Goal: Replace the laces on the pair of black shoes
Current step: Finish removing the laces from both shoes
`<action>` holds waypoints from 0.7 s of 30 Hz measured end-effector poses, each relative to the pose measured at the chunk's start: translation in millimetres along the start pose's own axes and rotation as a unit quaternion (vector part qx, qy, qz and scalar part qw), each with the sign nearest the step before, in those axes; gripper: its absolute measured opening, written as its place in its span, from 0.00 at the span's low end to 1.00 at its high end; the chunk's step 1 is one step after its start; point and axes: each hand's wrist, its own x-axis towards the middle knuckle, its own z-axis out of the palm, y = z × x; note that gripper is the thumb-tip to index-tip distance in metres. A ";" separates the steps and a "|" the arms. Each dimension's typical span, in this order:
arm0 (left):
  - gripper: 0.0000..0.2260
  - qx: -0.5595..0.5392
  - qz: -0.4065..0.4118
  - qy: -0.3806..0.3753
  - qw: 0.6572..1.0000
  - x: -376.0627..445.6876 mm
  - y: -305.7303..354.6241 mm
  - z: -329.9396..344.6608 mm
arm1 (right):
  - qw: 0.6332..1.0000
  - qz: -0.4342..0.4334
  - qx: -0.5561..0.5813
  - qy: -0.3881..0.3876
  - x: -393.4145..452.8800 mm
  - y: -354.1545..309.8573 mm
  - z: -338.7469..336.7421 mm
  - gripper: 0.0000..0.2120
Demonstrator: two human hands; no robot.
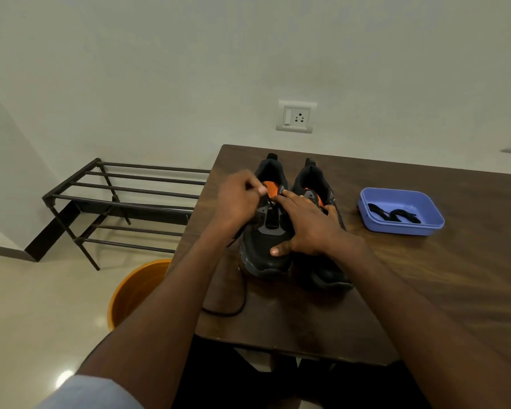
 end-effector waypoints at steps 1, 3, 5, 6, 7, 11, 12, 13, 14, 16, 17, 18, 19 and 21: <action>0.05 -0.108 -0.048 0.033 0.992 0.5 5.0 -4.5 | 1.000 -0.001 0.004 -0.002 0.6 0.2 -0.2 0.59; 0.08 -0.315 -0.133 0.061 0.938 2.1 10.9 -12.7 | 1.000 -0.001 0.009 -0.004 0.6 1.3 -0.8 0.58; 0.10 -0.400 -0.166 0.068 0.899 3.4 8.8 -17.2 | 1.000 -0.005 0.010 -0.007 0.8 0.0 -1.6 0.58; 0.10 -0.401 -0.175 0.065 0.897 3.8 7.2 -16.1 | 1.000 -0.005 0.009 -0.007 0.0 0.1 -2.2 0.58; 0.09 -0.364 -0.178 0.058 0.913 4.0 5.1 -13.7 | 1.000 -0.006 0.008 -0.006 0.2 -0.8 -2.4 0.58; 0.02 0.069 -0.003 -0.063 0.996 2.0 -3.3 5.2 | 1.000 0.002 0.006 -0.003 -0.9 -0.6 -1.7 0.59; 0.01 0.122 0.032 -0.111 0.986 0.3 -4.3 9.3 | 1.000 0.004 0.004 -0.004 -1.0 -1.1 -1.6 0.59; 0.02 0.156 0.049 -0.141 0.976 -1.4 -3.8 12.1 | 1.000 0.006 0.002 -0.005 -0.8 -1.7 -1.8 0.59; 0.03 0.179 0.054 -0.152 0.970 -2.4 -2.8 13.5 | 1.000 0.006 0.001 -0.006 -1.0 -2.2 -2.0 0.59; 0.03 0.202 0.061 -0.141 0.967 -1.9 -0.8 13.3 | 1.000 0.004 0.003 -0.003 -1.8 -2.9 -2.3 0.59; 0.03 0.213 0.068 -0.136 0.965 -1.2 -0.4 14.4 | 1.000 0.004 0.006 0.000 -1.9 -2.7 -2.2 0.59; 0.03 0.222 0.074 -0.131 0.963 -0.8 0.4 14.7 | 1.000 0.004 0.007 0.001 -2.6 -2.9 -2.3 0.59; 0.03 0.232 0.078 -0.126 0.961 -0.8 1.4 15.6 | 1.000 0.004 0.008 0.002 -3.0 -3.0 -2.7 0.59; 0.03 0.266 0.088 -0.109 0.954 -1.3 0.9 19.2 | 1.000 0.003 0.010 0.004 -3.3 -3.2 -3.0 0.59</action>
